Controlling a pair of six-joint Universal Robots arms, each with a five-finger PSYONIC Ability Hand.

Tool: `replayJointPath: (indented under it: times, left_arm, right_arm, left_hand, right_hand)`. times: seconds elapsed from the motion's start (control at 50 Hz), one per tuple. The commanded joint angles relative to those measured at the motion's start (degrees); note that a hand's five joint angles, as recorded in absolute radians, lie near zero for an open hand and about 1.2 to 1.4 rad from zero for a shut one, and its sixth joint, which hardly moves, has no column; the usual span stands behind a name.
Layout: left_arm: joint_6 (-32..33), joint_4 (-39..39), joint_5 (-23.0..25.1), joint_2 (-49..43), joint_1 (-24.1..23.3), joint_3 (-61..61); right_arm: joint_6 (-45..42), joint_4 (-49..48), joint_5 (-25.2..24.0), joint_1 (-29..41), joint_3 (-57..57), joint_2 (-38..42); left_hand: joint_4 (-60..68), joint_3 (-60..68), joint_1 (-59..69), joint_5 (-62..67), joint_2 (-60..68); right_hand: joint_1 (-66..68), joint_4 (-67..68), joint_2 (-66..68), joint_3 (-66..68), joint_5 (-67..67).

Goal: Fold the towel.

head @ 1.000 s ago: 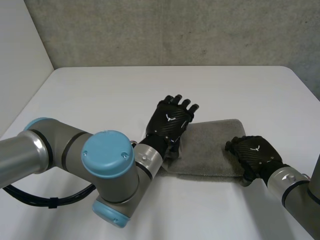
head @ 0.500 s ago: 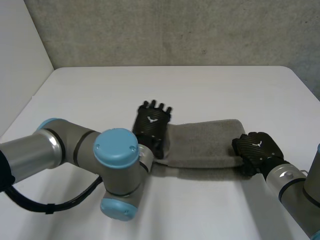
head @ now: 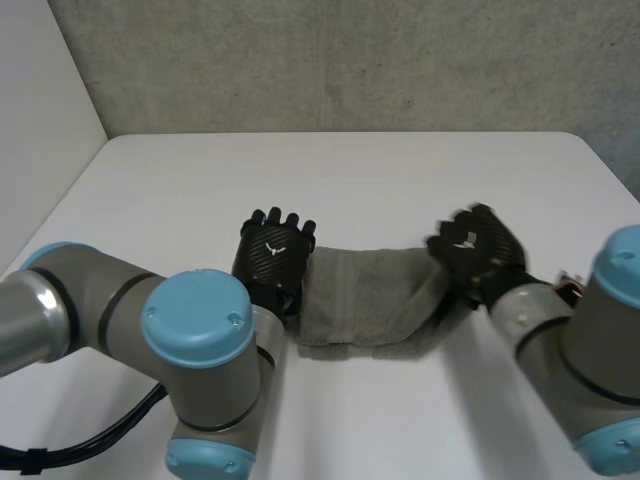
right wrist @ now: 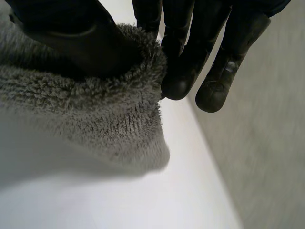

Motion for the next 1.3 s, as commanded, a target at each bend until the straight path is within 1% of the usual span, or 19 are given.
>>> replayJointPath:
  times: [0.02,0.12,0.26,0.28,0.3,0.32,0.34,0.36,0.38,0.42,0.48,0.52,0.64,0.68,0.8,1.08,1.18,1.22,1.3]
  left_arm:
    - [-0.6,0.0,-0.2,7.1,4.0,-4.7]
    - [-0.7,0.1,0.6,11.6,10.4,-7.4]
    - [-1.3,0.2,1.3,14.2,14.5,-8.4]
    - [-2.1,0.3,2.0,14.3,14.6,-8.7]
    - [-2.9,0.3,2.9,14.3,14.7,-8.6]
    - [-2.9,0.3,2.9,14.3,14.7,-8.6]
    - [-3.5,0.3,3.9,14.3,14.7,-8.4]
    - [-4.1,0.3,4.8,14.3,14.7,-8.2]
    - [-4.1,0.3,4.8,14.3,14.7,-8.2]
    - [-4.9,0.5,6.1,14.3,14.7,-7.6]
    - [-5.4,0.6,6.6,14.1,14.7,-7.3]
    - [-6.8,0.9,7.4,14.0,14.0,-6.4]
    - [-11.3,1.0,9.5,13.0,12.5,-4.5]
    - [-15.1,0.9,12.6,10.4,10.9,-3.2]
    - [-18.4,0.3,17.3,3.9,7.5,-0.9]
    - [-17.9,-3.3,17.5,-7.3,6.0,2.2]
    - [-17.3,-7.0,17.1,-6.3,6.0,3.4]
    - [-17.4,-8.7,17.0,-3.0,6.2,3.9]
    - [-17.5,-9.2,17.0,2.1,6.7,3.6]
  right_arm:
    - [-8.7,-0.4,-8.4,13.2,-10.4,8.8]
    - [-9.3,2.4,-14.5,17.5,-15.7,16.9]
    - [-7.4,9.4,-15.3,17.9,-20.9,21.8]
    - [-5.1,9.2,-15.3,17.6,-20.9,21.7]
    - [-1.0,8.5,-15.2,17.2,-20.7,20.9]
    - [-0.9,8.5,-15.2,17.2,-20.7,20.9]
    - [4.0,8.0,-14.9,16.4,-20.3,19.1]
    - [9.8,7.8,-14.9,15.4,-19.4,16.2]
    - [9.9,7.8,-14.9,15.4,-19.4,16.2]
    - [21.1,7.3,-14.9,12.0,-16.8,10.8]
    - [26.1,7.2,-14.8,9.7,-15.4,8.5]
    - [34.6,7.2,-14.6,5.5,-13.1,4.8]
    - [44.0,7.6,-14.4,0.0,-10.1,1.9]
    - [48.5,7.9,-13.7,-2.9,-9.4,1.9]
    - [50.5,8.3,-13.2,-3.7,-9.7,5.1]
    - [46.9,8.4,-12.0,-2.9,-12.4,16.5]
    - [42.7,8.4,-6.7,-2.6,-12.9,15.7]
    - [40.7,8.4,-2.3,-2.1,-12.9,11.6]
    - [40.6,8.3,0.4,-2.0,-12.7,5.9]
  left_hand:
    - [-2.1,-1.5,-2.3,-11.7,-2.0]
    - [-1.9,-1.3,-2.2,-11.6,-1.8]
    - [-1.8,-1.1,-2.0,-11.4,-1.6]
    - [-1.8,-1.1,-2.0,-11.4,-1.6]
    - [-1.8,-1.1,-2.0,-11.4,-1.6]
    - [-1.8,-1.1,-2.0,-11.4,-1.6]
    - [-1.8,-1.1,-2.0,-11.4,-1.6]
    - [-1.8,-1.1,-2.0,-11.4,-1.6]
    - [-1.8,-1.1,-2.0,-11.4,-1.6]
    - [-1.8,-1.1,-2.0,-11.4,-1.6]
    - [-1.9,-1.3,-2.2,-11.6,-1.8]
    - [-2.1,-1.5,-2.3,-11.7,-2.0]
    - [-2.4,-1.8,-2.7,-12.1,-2.3]
    - [-2.4,-1.8,-2.7,-12.1,-2.3]
    - [-2.8,-2.2,-3.0,-12.4,-2.7]
    - [-2.6,-2.0,-2.8,-12.3,-2.5]
    - [-2.4,-1.8,-2.7,-12.1,-2.3]
    - [-2.4,-1.8,-2.7,-12.1,-2.3]
    - [-2.4,-1.8,-2.7,-12.1,-2.3]
  right_hand:
    - [4.3,3.1,6.4,3.0,3.3]
    - [4.3,3.1,6.4,3.0,3.3]
    - [4.3,3.1,6.4,3.0,3.3]
    - [4.3,3.1,6.4,3.0,3.3]
    - [-15.0,-16.2,-12.8,-16.2,-16.0]
    - [-15.1,-16.4,-13.0,-16.4,-16.1]
    - [-37.3,-38.5,-35.2,-38.6,-38.3]
    - [-48.5,-49.7,-46.4,-49.8,-49.5]
    - [-48.6,-49.8,-46.5,-49.9,-49.6]
    - [-54.7,-55.9,-52.5,-55.9,-55.7]
    - [-58.4,-59.6,-56.2,-59.6,-59.4]
    - [-60.2,-61.4,-58.1,-61.5,-61.2]
    - [-62.4,-63.6,-60.3,-63.7,-63.4]
    - [-65.7,-66.9,-63.6,-67.0,-66.7]
    - [-65.7,-66.9,-63.6,-67.0,-66.7]
    - [-65.7,-66.9,-63.6,-67.0,-66.7]
    - [-65.7,-66.9,-63.6,-67.0,-66.7]
    - [-65.7,-66.9,-63.6,-67.0,-66.7]
    - [-65.7,-66.9,-63.6,-67.0,-66.7]
